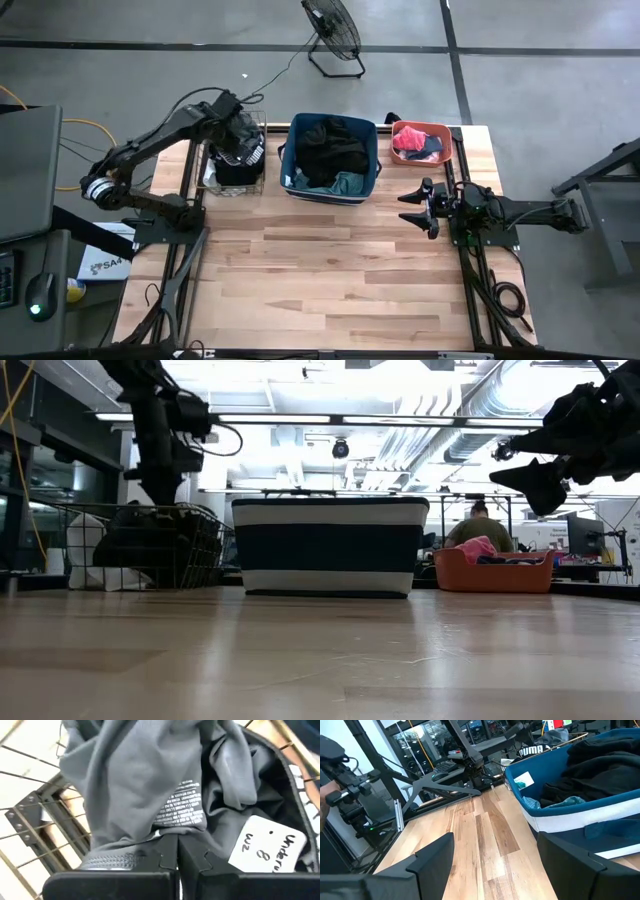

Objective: Pick & Place Cloths
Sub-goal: Put the gray underwear into the wire basket, then return to home position

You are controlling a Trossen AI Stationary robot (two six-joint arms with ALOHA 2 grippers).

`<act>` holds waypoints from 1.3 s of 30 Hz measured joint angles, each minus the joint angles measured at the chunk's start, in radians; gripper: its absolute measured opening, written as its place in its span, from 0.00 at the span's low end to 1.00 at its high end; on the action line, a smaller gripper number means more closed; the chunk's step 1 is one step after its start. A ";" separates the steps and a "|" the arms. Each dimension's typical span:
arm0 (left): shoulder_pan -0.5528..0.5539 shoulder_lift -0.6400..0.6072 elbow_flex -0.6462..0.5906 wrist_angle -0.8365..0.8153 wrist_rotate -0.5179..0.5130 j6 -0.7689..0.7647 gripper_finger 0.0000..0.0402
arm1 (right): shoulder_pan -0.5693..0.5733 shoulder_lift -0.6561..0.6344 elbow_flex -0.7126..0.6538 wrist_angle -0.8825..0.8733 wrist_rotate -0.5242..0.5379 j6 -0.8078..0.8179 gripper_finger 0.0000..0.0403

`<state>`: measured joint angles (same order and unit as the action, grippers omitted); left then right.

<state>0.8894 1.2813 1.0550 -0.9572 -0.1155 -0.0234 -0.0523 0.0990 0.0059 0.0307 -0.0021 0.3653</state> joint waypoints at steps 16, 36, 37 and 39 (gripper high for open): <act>0.000 -0.257 -0.002 0.012 0.149 0.195 0.00 | 0.000 0.000 0.000 0.000 0.000 0.000 0.69; -0.535 -0.799 -0.344 0.318 0.493 0.131 0.00 | 0.000 0.000 0.000 0.000 0.000 0.000 0.69; -0.563 -0.841 -0.380 0.343 0.486 0.108 0.00 | 0.000 0.000 0.000 0.000 0.000 0.000 0.69; -0.612 -0.920 -0.444 0.380 0.471 0.060 0.00 | 0.000 0.000 0.000 0.000 0.000 0.000 0.69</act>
<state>0.2779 0.3618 0.6114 -0.5772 0.3559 0.0367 -0.0521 0.0990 0.0057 0.0305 -0.0025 0.3653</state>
